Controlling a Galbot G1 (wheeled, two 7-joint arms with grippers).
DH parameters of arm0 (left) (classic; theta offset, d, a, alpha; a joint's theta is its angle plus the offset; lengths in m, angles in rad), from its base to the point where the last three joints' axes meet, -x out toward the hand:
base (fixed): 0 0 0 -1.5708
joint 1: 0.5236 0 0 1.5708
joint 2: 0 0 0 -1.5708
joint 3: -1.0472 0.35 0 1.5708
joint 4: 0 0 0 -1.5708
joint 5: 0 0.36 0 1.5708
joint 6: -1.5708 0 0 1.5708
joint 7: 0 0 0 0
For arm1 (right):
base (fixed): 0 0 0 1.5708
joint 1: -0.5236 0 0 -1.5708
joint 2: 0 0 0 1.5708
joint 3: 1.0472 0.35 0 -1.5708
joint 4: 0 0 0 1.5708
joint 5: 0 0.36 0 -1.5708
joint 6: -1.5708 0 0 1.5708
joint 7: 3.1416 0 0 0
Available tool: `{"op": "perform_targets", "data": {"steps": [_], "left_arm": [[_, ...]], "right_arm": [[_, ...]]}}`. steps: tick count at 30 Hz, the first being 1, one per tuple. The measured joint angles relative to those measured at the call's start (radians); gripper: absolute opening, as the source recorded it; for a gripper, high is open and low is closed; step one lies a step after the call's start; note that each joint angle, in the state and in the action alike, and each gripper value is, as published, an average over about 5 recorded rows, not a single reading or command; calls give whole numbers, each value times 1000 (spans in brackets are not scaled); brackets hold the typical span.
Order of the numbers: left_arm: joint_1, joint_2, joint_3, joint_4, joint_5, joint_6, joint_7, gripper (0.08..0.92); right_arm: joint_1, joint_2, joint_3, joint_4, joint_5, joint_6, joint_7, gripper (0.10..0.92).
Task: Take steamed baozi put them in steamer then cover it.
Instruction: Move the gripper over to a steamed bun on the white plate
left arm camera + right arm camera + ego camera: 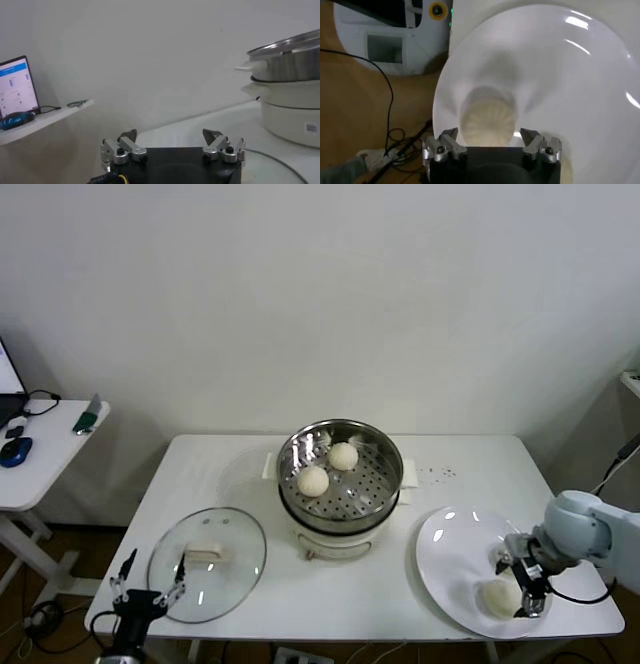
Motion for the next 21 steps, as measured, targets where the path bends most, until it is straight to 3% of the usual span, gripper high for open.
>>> {"op": "perform_targets", "data": {"steps": [8,21], "left_arm": [[3,-1,-1,3,2,-3,0,823],[-3,-2,-2,6,1,-1,-3,823]], "right_arm": [[-20,29,3,-23,-18,0,1,816],[19,66,-50,-39,-17,6,-6,675]]}}
